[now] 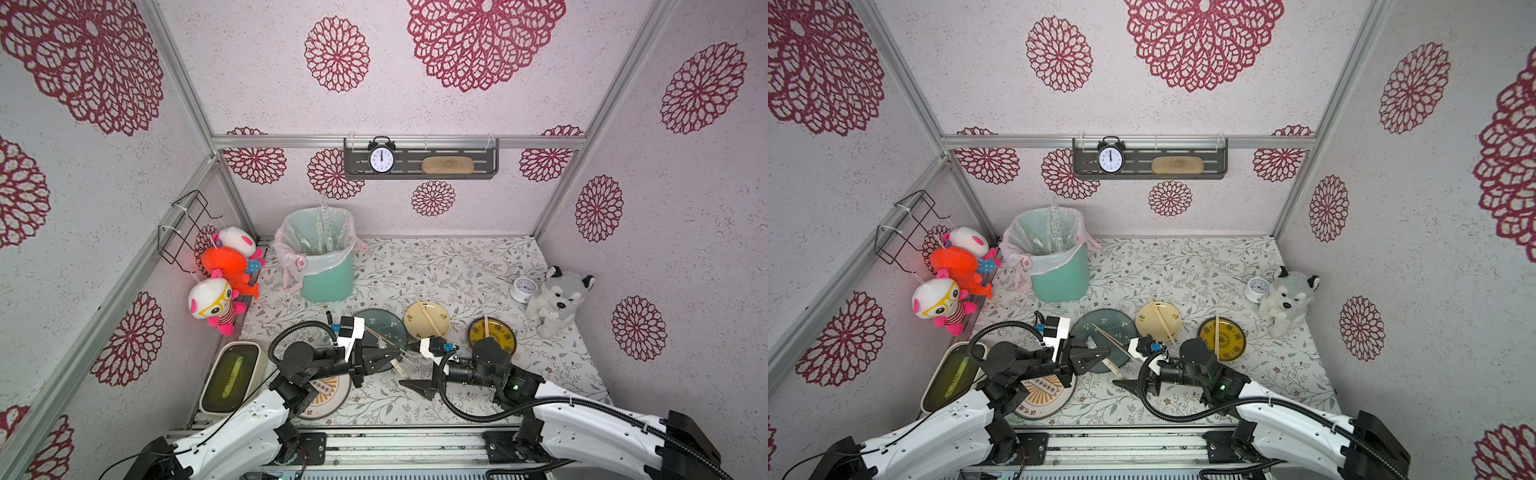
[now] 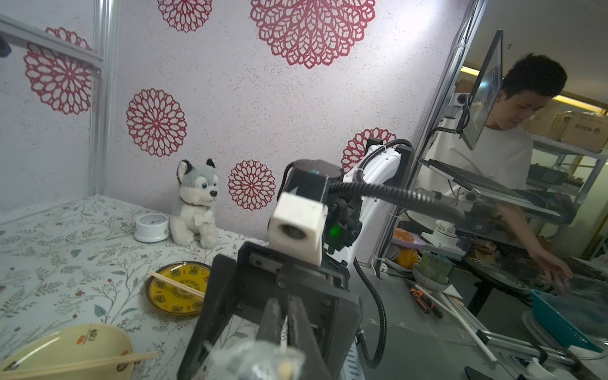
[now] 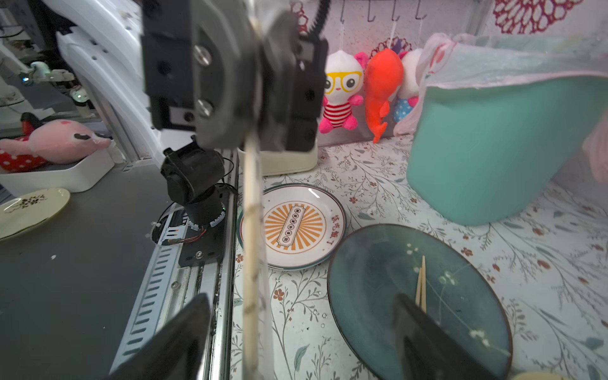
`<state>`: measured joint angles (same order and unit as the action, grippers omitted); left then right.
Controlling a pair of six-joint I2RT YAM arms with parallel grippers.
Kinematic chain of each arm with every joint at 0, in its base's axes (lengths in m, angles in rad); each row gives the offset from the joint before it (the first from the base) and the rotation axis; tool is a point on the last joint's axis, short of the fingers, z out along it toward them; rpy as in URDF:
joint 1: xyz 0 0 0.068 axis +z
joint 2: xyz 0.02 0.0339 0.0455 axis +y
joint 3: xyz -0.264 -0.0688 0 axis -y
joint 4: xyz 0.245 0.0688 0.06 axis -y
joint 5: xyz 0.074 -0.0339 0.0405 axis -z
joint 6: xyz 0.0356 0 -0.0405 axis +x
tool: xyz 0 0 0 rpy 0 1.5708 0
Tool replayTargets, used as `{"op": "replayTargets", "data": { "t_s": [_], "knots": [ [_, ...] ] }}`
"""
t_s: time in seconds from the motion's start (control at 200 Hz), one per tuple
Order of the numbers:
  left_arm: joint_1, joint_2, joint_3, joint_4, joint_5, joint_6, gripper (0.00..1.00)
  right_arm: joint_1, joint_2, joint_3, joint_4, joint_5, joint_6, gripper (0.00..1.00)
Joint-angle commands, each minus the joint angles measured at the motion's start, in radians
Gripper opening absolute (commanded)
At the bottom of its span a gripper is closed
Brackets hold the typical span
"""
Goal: Remove the packaging of disposable chopsticks
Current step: Remove the packet bag from the disposable chopsticks.
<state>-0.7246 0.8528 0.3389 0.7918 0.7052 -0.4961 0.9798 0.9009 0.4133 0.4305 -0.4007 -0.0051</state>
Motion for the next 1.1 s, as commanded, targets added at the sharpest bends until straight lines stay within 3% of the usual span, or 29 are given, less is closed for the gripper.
{"op": "replayTargets", "data": {
  "t_s": [0.0, 0.095, 0.31, 0.45, 0.55, 0.615, 0.751, 1.006, 1.096],
  "knots": [
    [0.011, -0.037, 0.073, -0.175, 0.007, 0.097, 0.00, -0.009, -0.025, -0.024, 0.053, 0.110, 0.112, 0.99],
    [0.035, -0.035, 0.126, -0.277, 0.033, 0.145, 0.00, -0.017, -0.057, -0.049, 0.041, 0.222, 0.142, 0.99],
    [0.067, 0.104, 0.280, -0.444, 0.070, 0.189, 0.00, -0.064, -0.159, -0.169, 0.164, 0.176, 0.189, 0.96],
    [0.066, 0.187, 0.343, -0.447, 0.091, 0.188, 0.00, -0.087, -0.235, -0.347, 0.451, 0.200, 0.168, 0.98],
    [0.066, 0.220, 0.398, -0.518, 0.092, 0.213, 0.00, -0.098, -0.209, -0.304, 0.328, 0.260, 0.142, 0.98],
    [0.066, 0.236, 0.415, -0.539, 0.079, 0.236, 0.00, -0.106, -0.171, -0.252, 0.238, 0.243, 0.096, 0.98],
    [0.065, 0.268, 0.460, -0.601, 0.108, 0.259, 0.00, -0.117, -0.113, -0.250, 0.365, 0.098, 0.101, 0.98],
    [0.063, 0.284, 0.479, -0.620, 0.137, 0.277, 0.00, -0.134, 0.118, -0.127, 0.363, -0.049, 0.093, 0.71],
    [0.063, 0.273, 0.480, -0.633, 0.133, 0.289, 0.00, -0.146, 0.179, -0.125, 0.419, -0.110, 0.108, 0.54]
  ]
}}
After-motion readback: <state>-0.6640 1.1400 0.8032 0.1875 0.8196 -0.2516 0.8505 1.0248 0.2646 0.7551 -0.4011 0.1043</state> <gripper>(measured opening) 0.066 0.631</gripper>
